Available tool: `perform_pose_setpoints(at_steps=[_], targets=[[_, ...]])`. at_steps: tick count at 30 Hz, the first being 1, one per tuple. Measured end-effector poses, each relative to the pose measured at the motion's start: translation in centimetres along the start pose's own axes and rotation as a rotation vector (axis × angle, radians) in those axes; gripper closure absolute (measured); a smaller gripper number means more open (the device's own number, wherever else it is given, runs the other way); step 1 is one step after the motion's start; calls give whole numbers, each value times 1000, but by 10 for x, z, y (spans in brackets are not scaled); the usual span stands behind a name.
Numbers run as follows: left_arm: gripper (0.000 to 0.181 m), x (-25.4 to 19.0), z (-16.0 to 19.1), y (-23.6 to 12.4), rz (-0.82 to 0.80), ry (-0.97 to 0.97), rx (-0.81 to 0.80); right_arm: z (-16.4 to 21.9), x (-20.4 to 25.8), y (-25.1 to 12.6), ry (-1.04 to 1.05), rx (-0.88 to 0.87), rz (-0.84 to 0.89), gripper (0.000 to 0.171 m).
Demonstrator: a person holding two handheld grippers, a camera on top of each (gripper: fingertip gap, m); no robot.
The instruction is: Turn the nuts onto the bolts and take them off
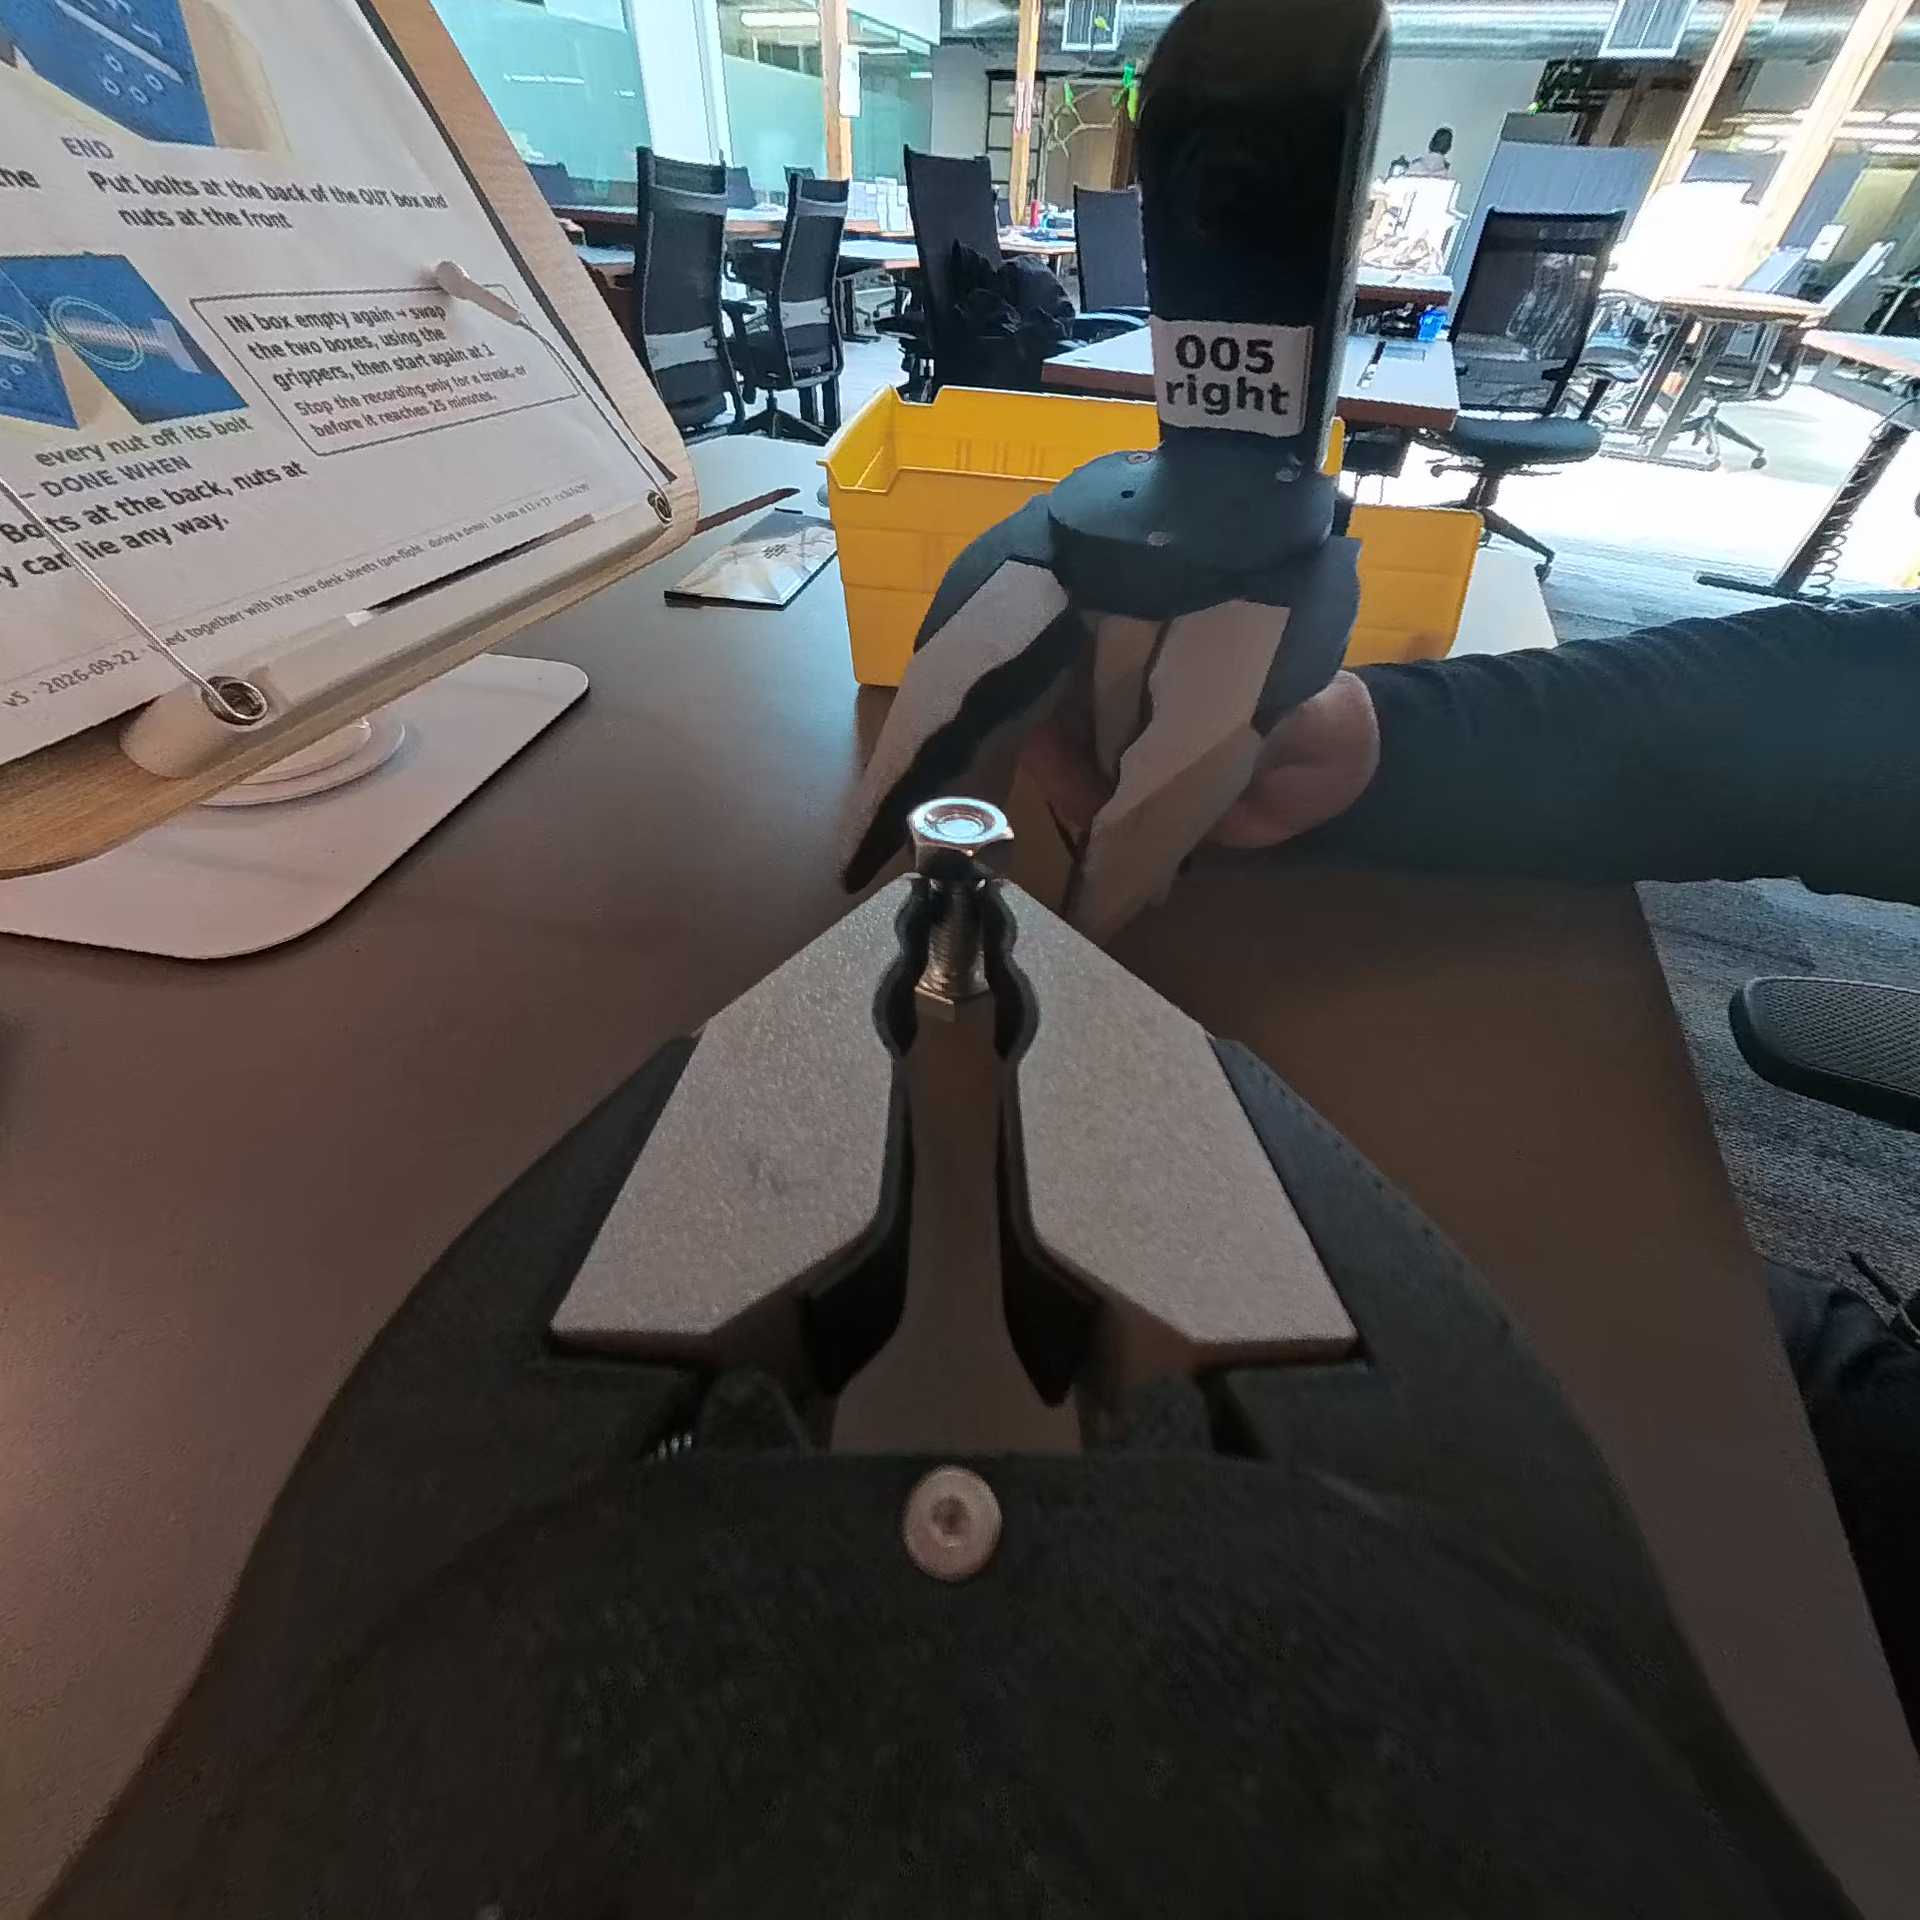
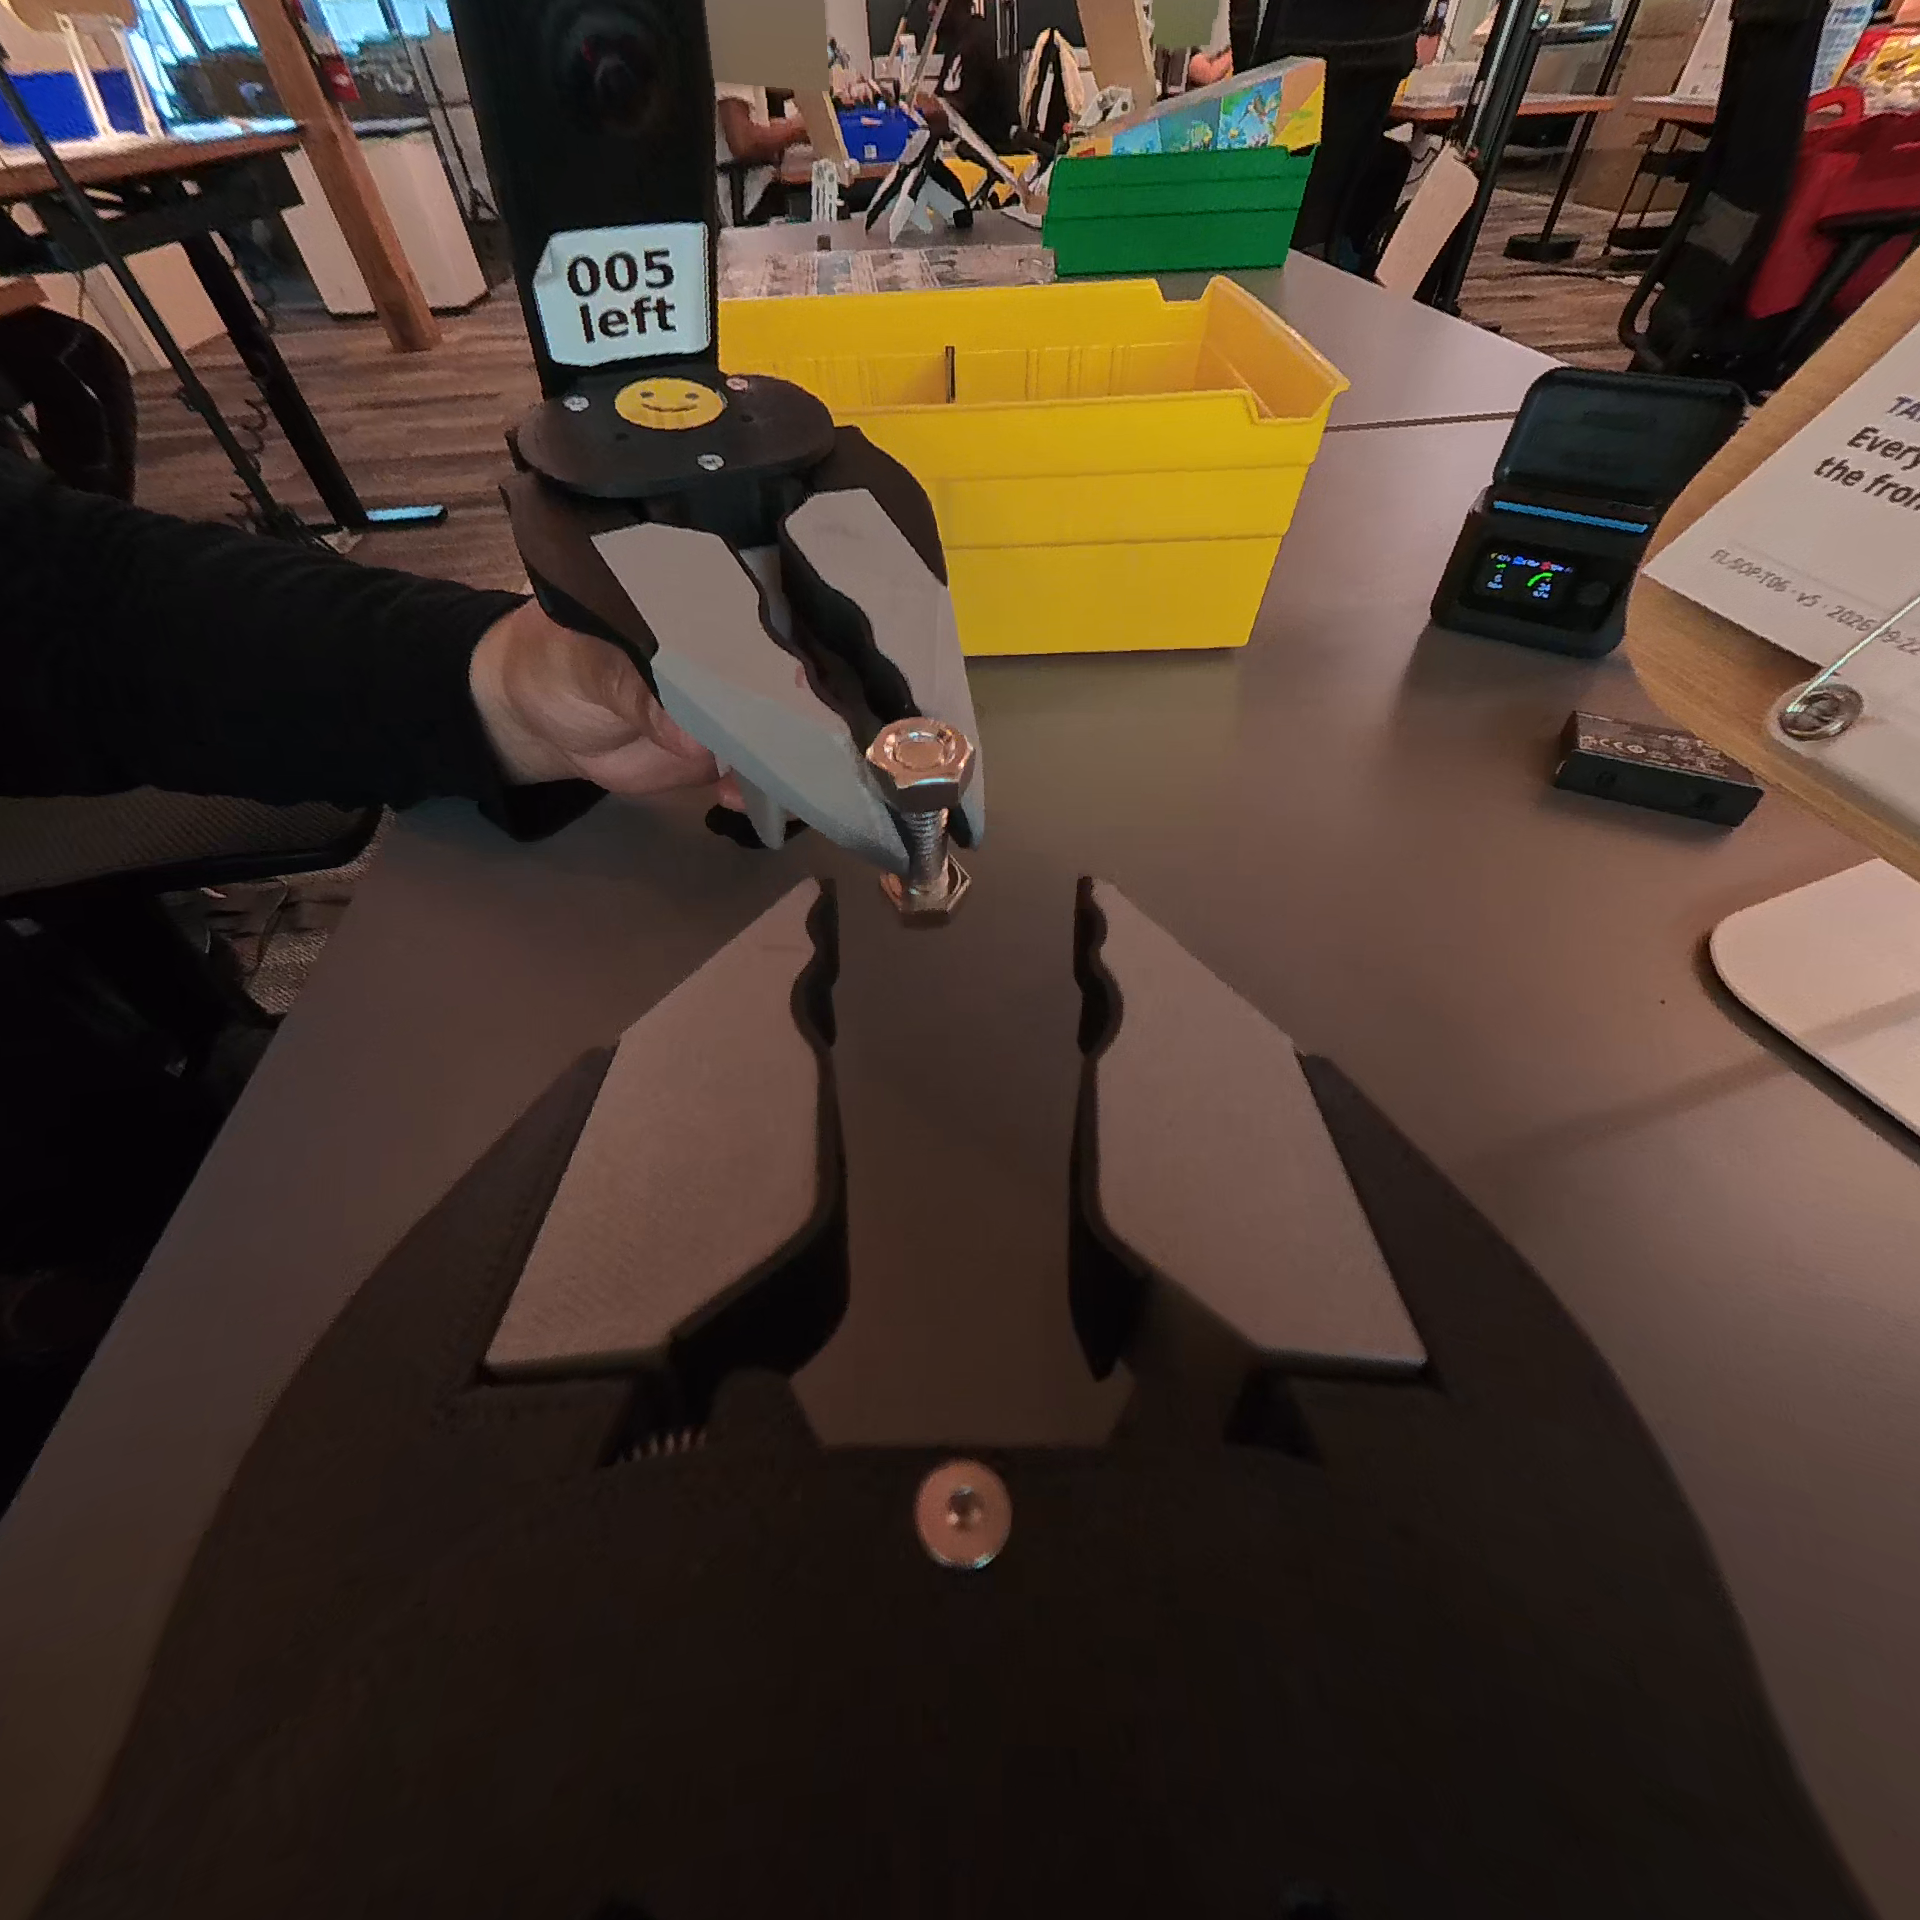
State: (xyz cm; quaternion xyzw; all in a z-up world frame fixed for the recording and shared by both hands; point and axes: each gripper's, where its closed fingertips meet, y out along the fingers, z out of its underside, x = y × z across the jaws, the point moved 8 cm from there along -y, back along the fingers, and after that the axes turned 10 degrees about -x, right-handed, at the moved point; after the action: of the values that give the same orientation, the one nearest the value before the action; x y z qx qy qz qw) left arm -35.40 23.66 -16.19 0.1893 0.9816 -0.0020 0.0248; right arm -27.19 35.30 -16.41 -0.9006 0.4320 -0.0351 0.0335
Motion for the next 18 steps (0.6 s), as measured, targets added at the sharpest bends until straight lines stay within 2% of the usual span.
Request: perform_pose_setpoints(at_steps=[9, 18], targets=[[174, 3, 1, -1, 2, -35, -11, 2, 1, 2, 10, 12, -10, 132], [173, 9, -6, -9, -26, -29, -44, 7, 4, 9, 7, 53, 13, 146]])
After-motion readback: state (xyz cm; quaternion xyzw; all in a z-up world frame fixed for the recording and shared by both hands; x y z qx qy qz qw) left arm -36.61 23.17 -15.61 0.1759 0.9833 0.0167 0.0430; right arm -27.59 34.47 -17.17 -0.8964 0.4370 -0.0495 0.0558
